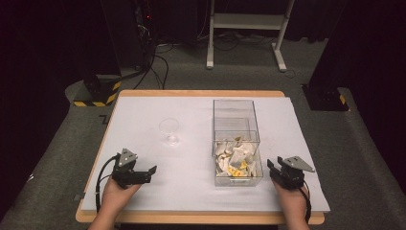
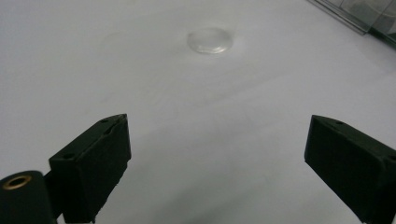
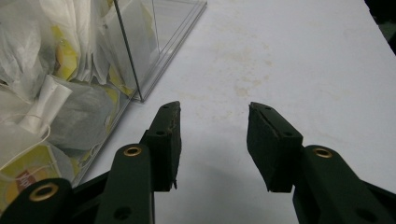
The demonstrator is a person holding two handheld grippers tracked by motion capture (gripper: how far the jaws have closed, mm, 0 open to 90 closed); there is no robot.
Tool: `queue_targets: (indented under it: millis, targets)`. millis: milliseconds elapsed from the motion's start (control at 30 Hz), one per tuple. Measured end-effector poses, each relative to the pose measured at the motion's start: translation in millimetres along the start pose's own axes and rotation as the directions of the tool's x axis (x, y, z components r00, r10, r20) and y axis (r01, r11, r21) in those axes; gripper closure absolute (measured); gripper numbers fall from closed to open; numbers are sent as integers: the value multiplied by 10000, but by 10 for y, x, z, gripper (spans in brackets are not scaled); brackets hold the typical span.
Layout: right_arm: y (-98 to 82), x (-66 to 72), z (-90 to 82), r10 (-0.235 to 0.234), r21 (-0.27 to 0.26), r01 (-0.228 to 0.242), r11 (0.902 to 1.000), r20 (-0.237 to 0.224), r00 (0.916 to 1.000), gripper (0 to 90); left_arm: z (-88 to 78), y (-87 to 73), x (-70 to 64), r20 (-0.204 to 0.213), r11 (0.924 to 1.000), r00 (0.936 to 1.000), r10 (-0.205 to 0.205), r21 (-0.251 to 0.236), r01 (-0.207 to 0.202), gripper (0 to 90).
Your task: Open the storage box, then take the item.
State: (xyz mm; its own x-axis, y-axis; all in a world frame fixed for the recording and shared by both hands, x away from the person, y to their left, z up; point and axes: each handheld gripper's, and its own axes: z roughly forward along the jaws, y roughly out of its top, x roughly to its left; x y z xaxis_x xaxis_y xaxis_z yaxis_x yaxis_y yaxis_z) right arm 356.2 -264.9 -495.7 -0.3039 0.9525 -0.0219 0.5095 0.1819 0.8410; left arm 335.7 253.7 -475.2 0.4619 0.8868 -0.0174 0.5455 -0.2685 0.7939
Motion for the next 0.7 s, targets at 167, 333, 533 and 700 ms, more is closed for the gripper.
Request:
queue_targets:
  millis: [167, 333, 533, 700]
  targets:
    - [-5, 6, 5, -60, 73, 61, 10000, -22, 10000, 547, 2, 57, -56, 184, 9997, 9995, 255, -32, -254, 76]
    - [-4, 12, 12, -68, 195, 69, 9998, -41, 10000, 545, 5, 84, -108, 352, 9996, 9990, 279, -41, -278, 76]
    - [-5, 22, 29, -162, 276, 163, 9995, -47, 9999, 534, 13, 143, -163, 643, 9996, 9976, 242, -179, -231, 76]
    - [-11, 32, 28, -175, 321, 176, 9993, -59, 9998, 533, 64, 224, -209, 1007, 9994, 9944, 314, -205, -294, 76]
